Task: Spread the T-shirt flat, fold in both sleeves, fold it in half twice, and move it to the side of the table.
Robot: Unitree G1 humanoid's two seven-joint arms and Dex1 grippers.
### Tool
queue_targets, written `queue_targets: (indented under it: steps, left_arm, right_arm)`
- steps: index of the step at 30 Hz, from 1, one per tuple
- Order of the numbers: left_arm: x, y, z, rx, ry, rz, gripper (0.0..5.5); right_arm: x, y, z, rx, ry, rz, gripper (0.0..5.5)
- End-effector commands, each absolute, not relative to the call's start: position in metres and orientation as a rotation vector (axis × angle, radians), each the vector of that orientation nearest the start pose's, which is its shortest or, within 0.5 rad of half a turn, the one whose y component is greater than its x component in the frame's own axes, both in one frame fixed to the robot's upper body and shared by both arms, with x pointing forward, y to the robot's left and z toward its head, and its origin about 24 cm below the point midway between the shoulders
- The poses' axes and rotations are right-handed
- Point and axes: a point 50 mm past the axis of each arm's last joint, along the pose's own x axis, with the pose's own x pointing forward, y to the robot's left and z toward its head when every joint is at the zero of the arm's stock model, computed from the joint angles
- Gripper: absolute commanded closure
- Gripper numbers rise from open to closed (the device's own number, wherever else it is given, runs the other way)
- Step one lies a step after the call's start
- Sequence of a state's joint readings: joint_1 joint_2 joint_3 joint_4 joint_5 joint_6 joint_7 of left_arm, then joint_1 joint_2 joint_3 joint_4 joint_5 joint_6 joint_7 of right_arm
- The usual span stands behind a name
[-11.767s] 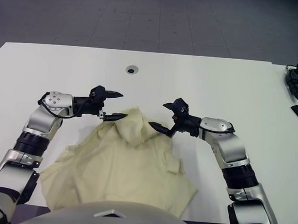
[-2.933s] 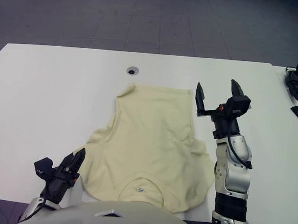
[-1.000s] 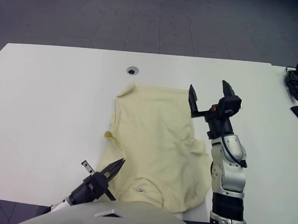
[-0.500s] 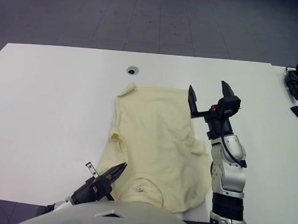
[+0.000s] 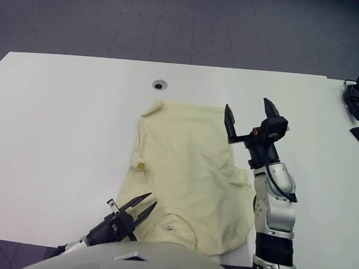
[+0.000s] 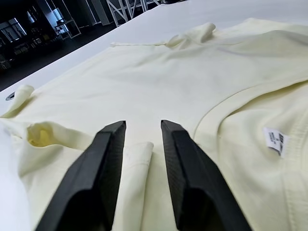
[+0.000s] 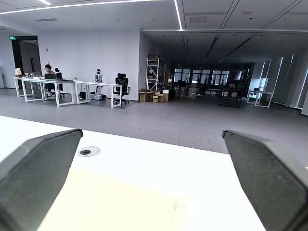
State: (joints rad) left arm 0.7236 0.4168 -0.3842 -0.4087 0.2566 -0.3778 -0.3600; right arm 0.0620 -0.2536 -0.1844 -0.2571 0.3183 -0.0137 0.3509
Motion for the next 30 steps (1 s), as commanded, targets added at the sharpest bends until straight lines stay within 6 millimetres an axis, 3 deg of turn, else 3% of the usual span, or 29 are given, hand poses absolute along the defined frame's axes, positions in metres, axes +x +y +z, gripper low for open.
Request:
queue_targets:
  steps: [1, 4, 8, 13, 17, 20, 25, 30]
  left_arm:
    - [0.079, 0.115, 0.032, 0.352, 0.049, -0.817, 3.26]
    - [0.092, 0.124, 0.043, 0.329, 0.007, -0.748, 2.76]
    - [0.120, 0.144, 0.076, 0.170, -0.091, -0.591, 2.13]
    - [0.146, 0.182, 0.118, 0.040, -0.227, -0.371, 1.37]
    - [0.155, 0.219, 0.119, 0.100, -0.205, -0.181, 0.75]
    - [0.157, 0.232, 0.118, 0.112, -0.185, -0.108, 0.22]
    - [0.158, 0.237, 0.117, 0.149, -0.171, -0.081, 0.11]
    - [0.157, 0.237, 0.114, 0.159, -0.167, -0.075, 0.11]
  right_arm:
    - [0.231, -0.213, 0.105, -0.004, -0.248, 0.229, 0.10]
    - [0.228, -0.219, 0.105, 0.020, -0.243, 0.233, 0.10]
    - [0.206, -0.237, 0.105, 0.193, -0.232, 0.391, 0.10]
    - [0.163, -0.292, 0.102, 0.466, -0.127, 0.543, 0.10]
    - [0.125, -0.323, 0.084, 0.424, 0.130, 0.606, 0.10]
    - [0.106, -0.334, 0.071, 0.368, 0.311, 0.636, 0.10]
    - [0.091, -0.336, 0.055, 0.297, 0.498, 0.697, 0.10]
    - [0.093, -0.329, 0.042, 0.243, 0.586, 0.734, 0.10]
